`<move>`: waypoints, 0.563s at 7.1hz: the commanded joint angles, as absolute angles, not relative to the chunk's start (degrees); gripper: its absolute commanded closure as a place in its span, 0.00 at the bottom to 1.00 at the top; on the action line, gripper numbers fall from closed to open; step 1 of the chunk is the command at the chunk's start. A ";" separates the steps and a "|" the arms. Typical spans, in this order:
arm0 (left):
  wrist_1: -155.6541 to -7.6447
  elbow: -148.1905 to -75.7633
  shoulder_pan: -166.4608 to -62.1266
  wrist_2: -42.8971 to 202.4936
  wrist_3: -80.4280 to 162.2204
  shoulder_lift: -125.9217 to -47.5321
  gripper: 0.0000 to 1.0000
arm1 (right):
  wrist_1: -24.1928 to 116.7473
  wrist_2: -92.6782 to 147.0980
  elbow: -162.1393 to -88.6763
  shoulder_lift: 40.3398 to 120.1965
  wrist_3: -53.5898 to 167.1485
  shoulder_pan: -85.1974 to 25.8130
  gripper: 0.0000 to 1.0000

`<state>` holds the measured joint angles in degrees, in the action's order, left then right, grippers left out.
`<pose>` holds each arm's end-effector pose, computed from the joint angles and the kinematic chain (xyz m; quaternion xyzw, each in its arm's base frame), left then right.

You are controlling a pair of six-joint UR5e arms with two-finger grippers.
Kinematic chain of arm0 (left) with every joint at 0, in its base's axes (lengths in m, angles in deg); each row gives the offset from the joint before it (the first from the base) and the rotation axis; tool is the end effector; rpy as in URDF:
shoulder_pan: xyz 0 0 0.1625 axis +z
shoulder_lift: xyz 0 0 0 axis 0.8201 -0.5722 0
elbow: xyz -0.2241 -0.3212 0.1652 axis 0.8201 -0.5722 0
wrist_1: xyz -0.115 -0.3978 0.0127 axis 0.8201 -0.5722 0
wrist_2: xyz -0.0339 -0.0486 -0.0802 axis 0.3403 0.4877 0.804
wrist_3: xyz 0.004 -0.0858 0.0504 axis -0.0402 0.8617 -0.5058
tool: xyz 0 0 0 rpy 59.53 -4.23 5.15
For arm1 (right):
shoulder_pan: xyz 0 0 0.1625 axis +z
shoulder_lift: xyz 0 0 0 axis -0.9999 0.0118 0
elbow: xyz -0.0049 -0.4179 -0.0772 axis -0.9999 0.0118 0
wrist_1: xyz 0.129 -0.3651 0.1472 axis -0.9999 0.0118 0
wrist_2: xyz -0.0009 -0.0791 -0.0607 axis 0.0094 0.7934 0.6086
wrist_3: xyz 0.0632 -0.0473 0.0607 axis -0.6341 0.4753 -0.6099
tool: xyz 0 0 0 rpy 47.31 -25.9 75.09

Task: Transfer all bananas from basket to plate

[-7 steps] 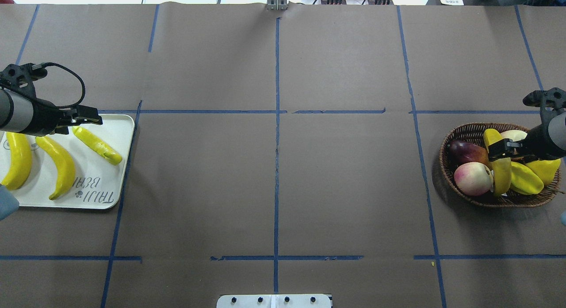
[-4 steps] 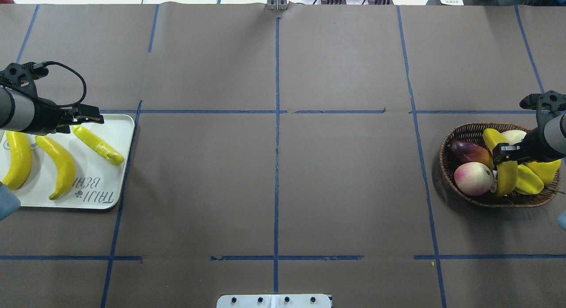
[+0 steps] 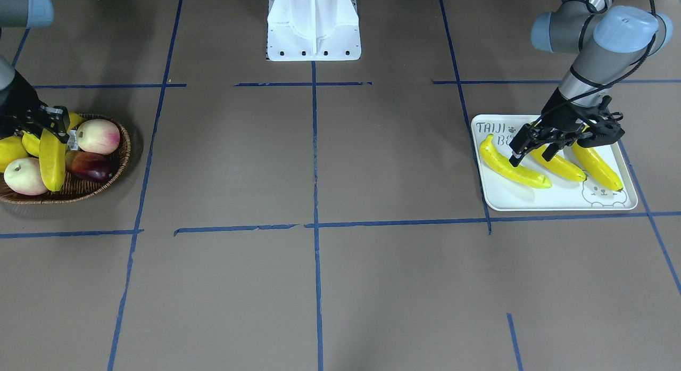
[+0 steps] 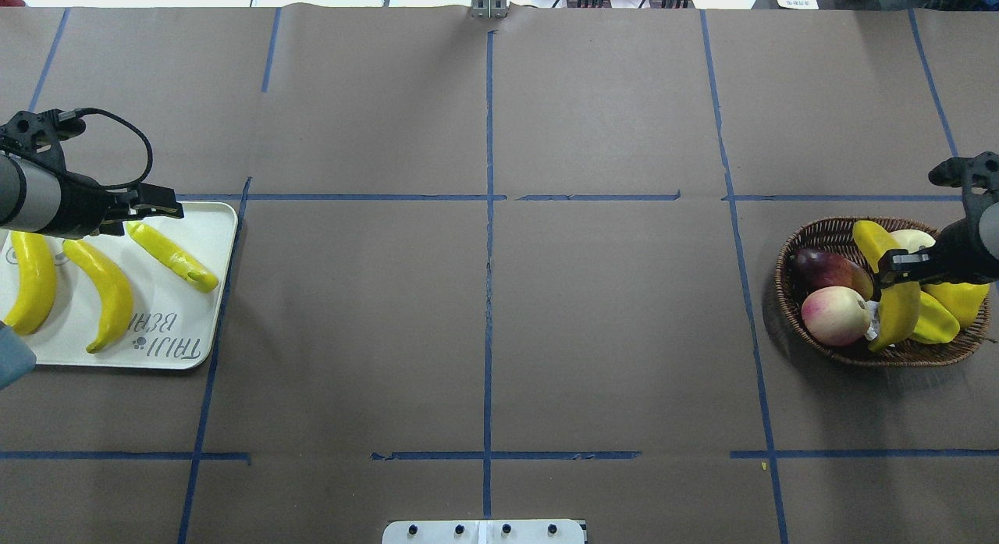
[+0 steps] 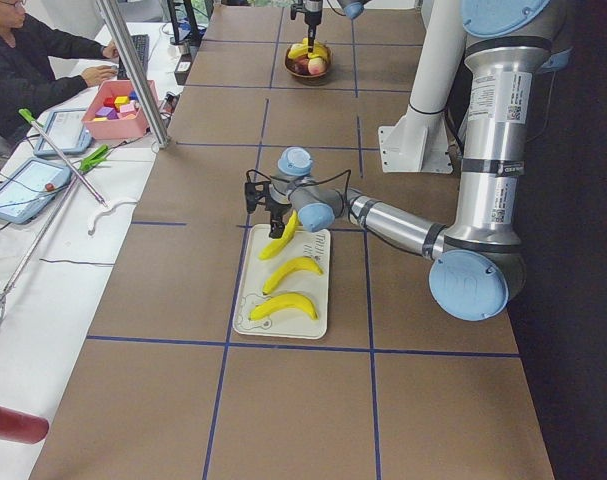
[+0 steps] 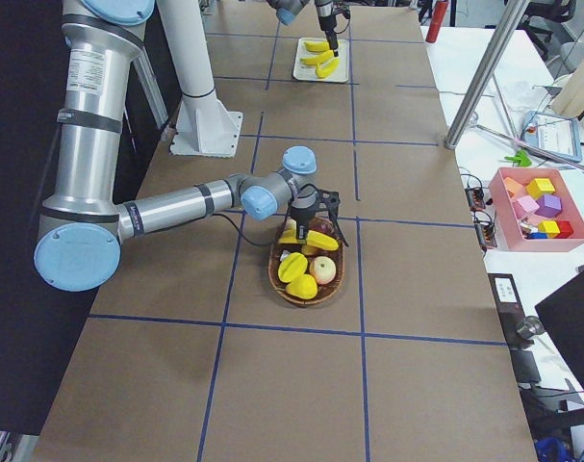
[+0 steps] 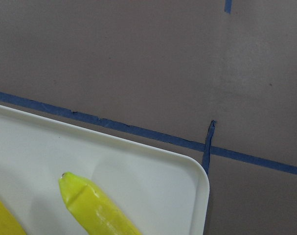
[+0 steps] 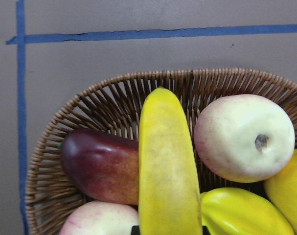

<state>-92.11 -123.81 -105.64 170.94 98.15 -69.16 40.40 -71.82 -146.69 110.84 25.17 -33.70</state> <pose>0.2624 -0.4682 0.4660 0.0939 0.4520 -0.1652 0.8715 -0.1785 -0.4036 0.5036 0.0303 -0.3787 0.0324 0.9245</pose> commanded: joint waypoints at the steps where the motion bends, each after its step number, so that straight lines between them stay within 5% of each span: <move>1: -92.11 -124.10 -105.64 170.94 98.24 -69.15 0.00 | 43.95 -80.34 -154.02 112.15 31.07 -26.42 1.00; 3: -92.02 -124.28 -105.55 171.12 98.24 -69.33 0.00 | 48.71 -80.11 -156.77 108.41 32.49 -27.53 1.00; 4: -90.80 -124.45 -105.55 171.38 98.32 -71.24 0.00 | 52.11 -80.02 -155.73 99.58 31.98 -31.10 1.00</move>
<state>-91.74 -124.28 -105.58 171.14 98.24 -69.74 48.71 -79.93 -155.98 107.49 31.78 -28.22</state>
